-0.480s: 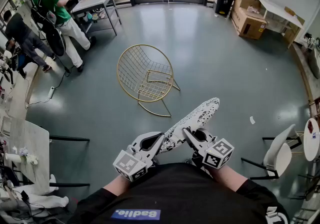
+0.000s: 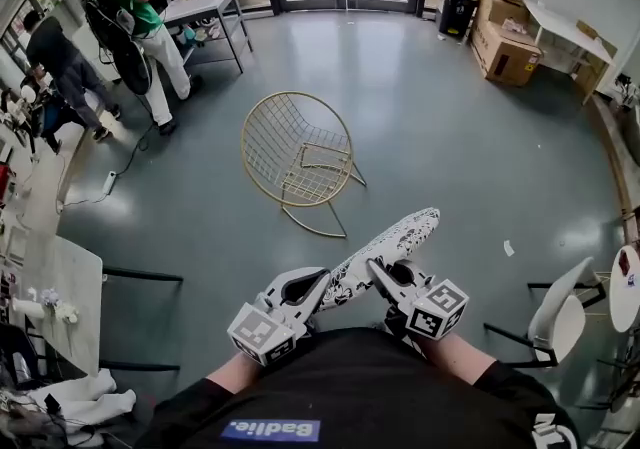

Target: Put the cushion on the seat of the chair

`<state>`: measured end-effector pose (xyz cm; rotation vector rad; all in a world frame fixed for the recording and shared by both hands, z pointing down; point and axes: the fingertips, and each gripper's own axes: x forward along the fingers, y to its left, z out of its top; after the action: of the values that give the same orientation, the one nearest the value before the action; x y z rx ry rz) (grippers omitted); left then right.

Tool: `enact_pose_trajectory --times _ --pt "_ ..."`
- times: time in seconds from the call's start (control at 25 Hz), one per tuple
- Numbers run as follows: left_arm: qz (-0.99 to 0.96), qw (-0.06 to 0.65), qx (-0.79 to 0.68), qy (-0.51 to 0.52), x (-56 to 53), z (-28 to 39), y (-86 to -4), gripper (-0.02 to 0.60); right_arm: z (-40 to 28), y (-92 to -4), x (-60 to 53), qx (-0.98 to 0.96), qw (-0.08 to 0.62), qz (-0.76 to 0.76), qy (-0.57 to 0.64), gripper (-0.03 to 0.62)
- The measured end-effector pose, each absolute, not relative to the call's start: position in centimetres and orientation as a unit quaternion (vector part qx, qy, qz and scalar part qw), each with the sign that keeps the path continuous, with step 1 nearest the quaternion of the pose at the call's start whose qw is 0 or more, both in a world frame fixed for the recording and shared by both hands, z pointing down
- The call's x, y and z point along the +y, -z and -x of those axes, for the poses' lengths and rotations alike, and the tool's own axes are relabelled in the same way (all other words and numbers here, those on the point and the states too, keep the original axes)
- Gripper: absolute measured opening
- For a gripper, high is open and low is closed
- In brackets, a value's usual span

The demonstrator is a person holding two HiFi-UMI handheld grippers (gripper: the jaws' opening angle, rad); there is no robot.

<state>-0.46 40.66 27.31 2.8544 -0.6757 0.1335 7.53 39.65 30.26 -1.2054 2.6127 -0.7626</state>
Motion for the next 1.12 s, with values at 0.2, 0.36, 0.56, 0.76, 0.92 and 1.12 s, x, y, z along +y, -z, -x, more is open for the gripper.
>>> enact_pose_trajectory --times 0.2,0.36,0.56,0.76,0.92,1.12 --pt "-0.966 0.104 -0.235 -0.044 40.7 0.6 -27.2 0.014 -7.7 -30.2 39.5 0.873 0.091 0.404 0.257 0.040" --pt "-0.964 0.100 -0.242 -0.045 41.1 -0.8 -27.3 0.014 -9.5 -30.4 39.8 0.874 0.096 0.399 0.258 0.040" --pt "-0.956 0.106 -0.268 -0.054 40.5 -3.3 -27.3 0.014 -12.6 -30.8 39.2 0.876 0.098 0.395 0.259 0.040" --pt "-0.951 0.115 -0.282 -0.046 40.3 -4.9 -27.3 0.014 -14.5 -31.8 39.2 0.876 0.102 0.389 0.266 0.040" --pt "-0.950 0.118 -0.287 -0.043 39.5 -5.2 -28.6 0.014 -15.5 -32.7 38.3 0.875 0.102 0.389 0.270 0.040" --pt "-0.952 0.121 -0.280 -0.034 36.8 -5.7 -29.0 0.014 -15.8 -33.3 35.6 0.873 0.094 0.394 0.272 0.040"
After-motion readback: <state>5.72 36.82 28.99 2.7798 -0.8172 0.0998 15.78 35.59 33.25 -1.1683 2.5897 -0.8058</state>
